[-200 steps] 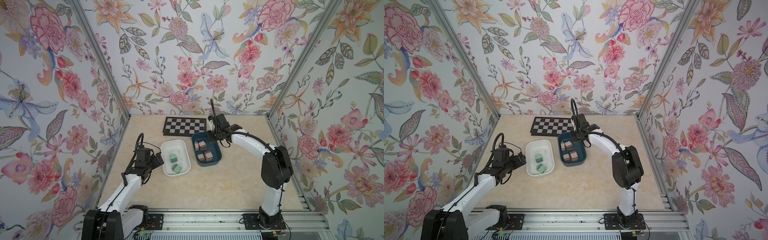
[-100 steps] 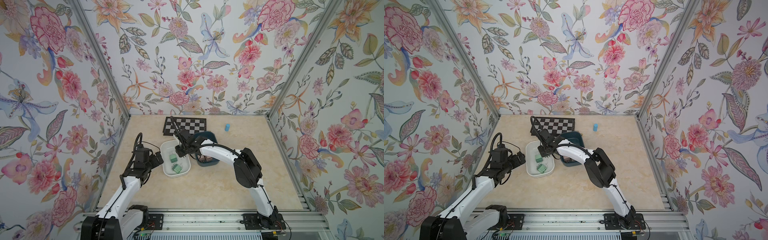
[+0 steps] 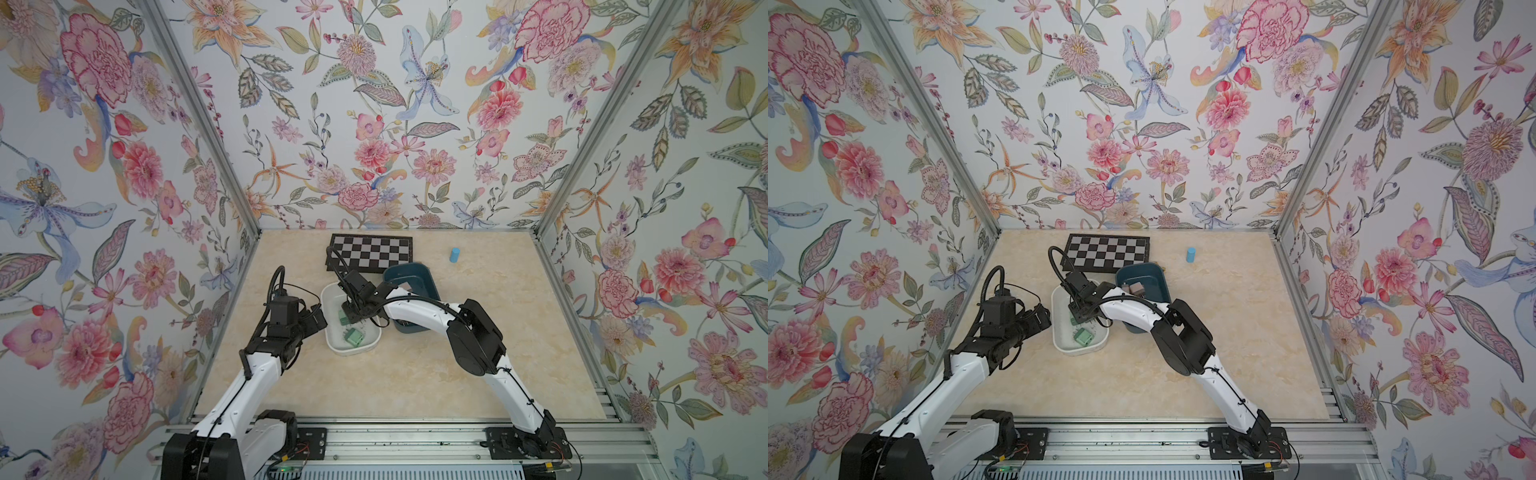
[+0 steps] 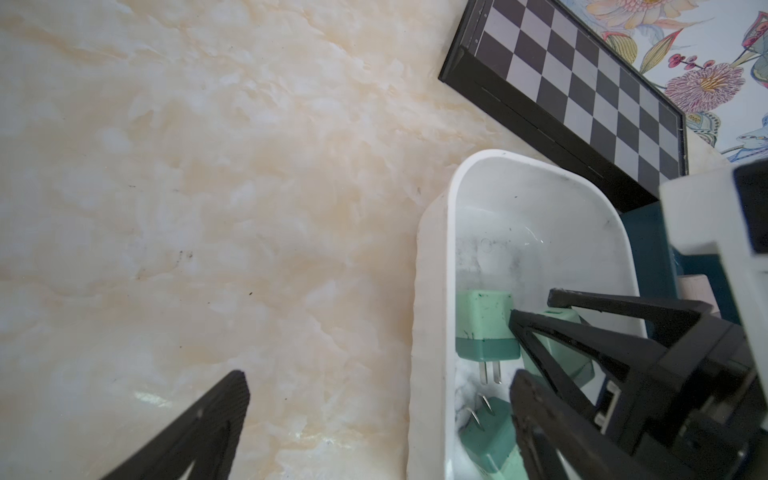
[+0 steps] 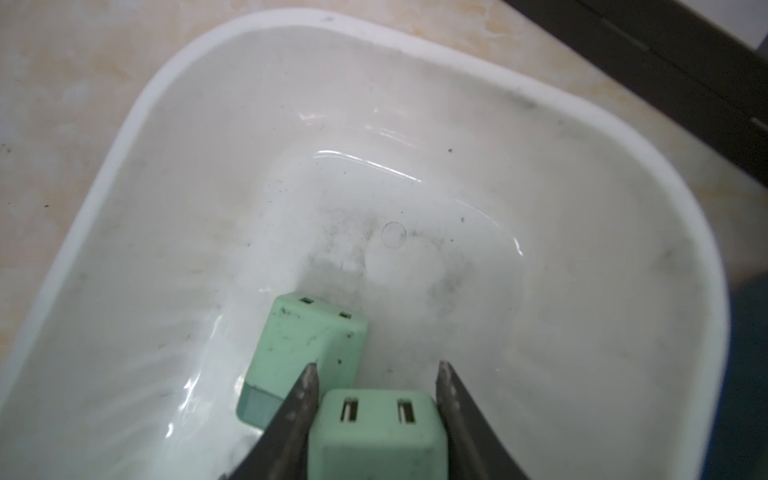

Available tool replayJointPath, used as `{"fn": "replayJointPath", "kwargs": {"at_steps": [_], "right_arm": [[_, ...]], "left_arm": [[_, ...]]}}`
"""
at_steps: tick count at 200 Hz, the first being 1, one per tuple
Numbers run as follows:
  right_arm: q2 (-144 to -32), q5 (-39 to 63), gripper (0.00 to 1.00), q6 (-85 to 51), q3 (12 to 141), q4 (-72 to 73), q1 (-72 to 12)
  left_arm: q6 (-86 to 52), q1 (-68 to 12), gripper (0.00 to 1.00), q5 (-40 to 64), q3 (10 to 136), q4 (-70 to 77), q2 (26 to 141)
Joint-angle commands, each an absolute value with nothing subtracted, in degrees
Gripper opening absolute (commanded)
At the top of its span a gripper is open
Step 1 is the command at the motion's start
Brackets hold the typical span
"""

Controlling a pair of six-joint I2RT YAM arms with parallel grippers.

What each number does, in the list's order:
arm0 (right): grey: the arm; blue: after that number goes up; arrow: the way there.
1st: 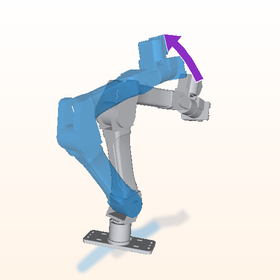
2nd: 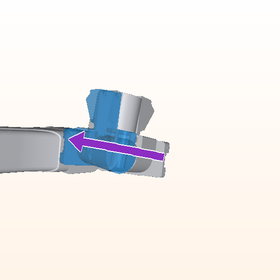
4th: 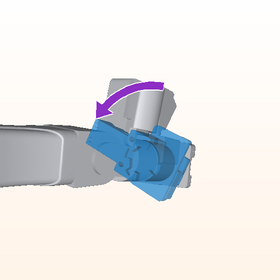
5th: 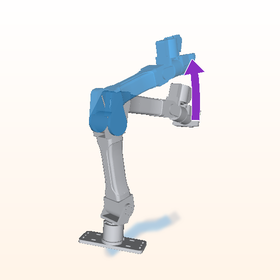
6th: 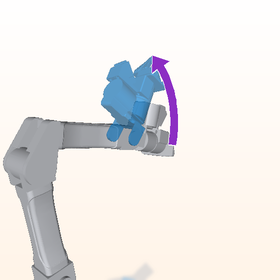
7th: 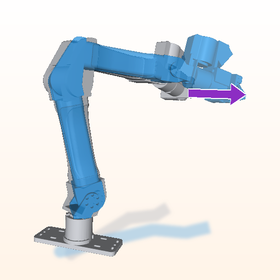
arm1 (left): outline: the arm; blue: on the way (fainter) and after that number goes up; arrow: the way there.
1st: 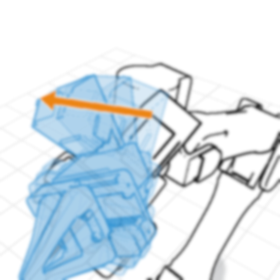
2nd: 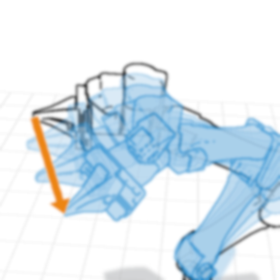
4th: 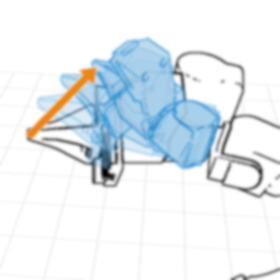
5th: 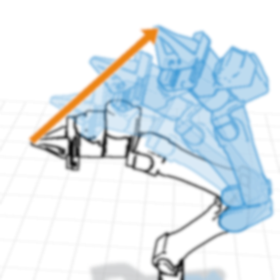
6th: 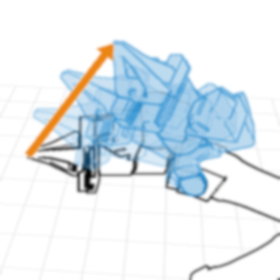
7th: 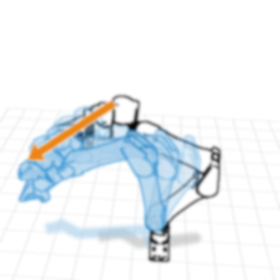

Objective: Place the plugs by color into the storage box
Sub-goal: Place the plug in the storage box.

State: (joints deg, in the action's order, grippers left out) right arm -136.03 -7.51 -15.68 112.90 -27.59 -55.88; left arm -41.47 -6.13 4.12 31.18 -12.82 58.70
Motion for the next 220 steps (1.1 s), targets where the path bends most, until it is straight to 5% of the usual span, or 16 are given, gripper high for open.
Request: {"fn": "replayJointPath", "kwargs": {"at_steps": [1, 220], "right_arm": [[-137.9, -9.3, 0.37, -15.9, 114.1, -28.5, -56.0], [-143.3, -10.0, 0.40, -29.0, 117.5, -28.5, -55.1]], "left_arm": [[-41.0, -6.6, 0.99, 4.2, 31.5, -13.4, 59.1], [-41.9, -6.6, 1.00, 4.8, 28.7, -12.2, 57.9]]}}
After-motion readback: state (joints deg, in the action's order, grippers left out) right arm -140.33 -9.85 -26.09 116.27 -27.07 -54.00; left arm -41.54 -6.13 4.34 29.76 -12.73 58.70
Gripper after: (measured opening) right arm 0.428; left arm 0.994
